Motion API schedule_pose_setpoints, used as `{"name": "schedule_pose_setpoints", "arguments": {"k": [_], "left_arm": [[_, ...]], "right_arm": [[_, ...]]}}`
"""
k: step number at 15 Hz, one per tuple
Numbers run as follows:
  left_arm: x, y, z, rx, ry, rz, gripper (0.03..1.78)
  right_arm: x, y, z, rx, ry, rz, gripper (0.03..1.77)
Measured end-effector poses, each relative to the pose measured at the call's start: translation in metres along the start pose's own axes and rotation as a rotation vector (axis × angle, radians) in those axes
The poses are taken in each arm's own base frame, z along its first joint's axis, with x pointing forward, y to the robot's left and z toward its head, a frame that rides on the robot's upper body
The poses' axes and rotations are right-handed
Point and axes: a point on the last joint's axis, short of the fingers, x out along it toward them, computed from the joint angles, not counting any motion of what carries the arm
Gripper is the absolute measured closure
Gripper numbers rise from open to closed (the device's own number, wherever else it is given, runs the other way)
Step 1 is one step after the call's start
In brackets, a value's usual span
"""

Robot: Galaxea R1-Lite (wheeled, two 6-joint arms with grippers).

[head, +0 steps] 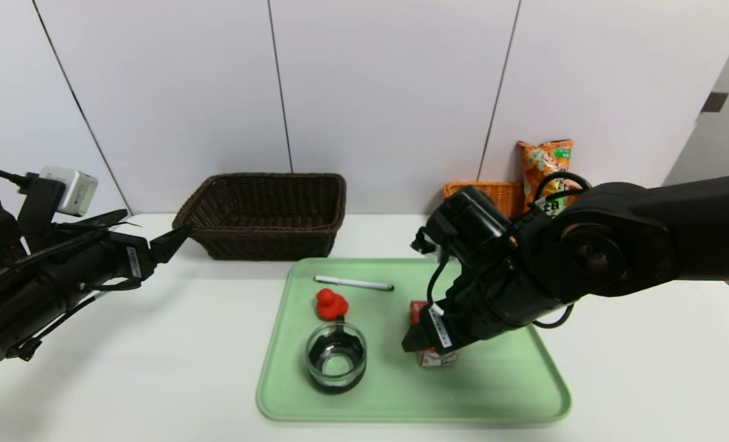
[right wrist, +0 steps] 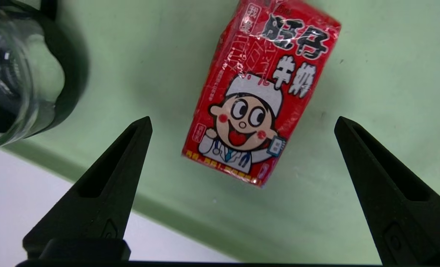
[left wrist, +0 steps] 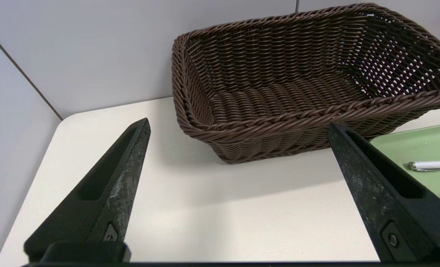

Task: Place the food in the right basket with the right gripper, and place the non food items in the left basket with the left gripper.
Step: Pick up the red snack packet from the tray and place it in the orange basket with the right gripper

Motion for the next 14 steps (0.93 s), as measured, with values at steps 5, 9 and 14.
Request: {"name": "schedule_pose_setpoints", "arguments": {"k": [5,9,14], "left_arm": [[0.001,0.001,0.0,-0.001,-0.002,0.002,0.12],[0.002,0.001,0.0,-0.002,0.001,0.001,0.12],[0.002,0.001,0.0,-0.002,0.002,0.002,0.12]], "right_arm": [[0.017,-0.011,0.001,0.026,0.028,-0.038,0.1],[0.025,-0.012,0.001,0.027,-0.021,-0.033,0.1],[0.028,-0.011,-0.003,0.018,-0.02,-0.032,0.69]]}}
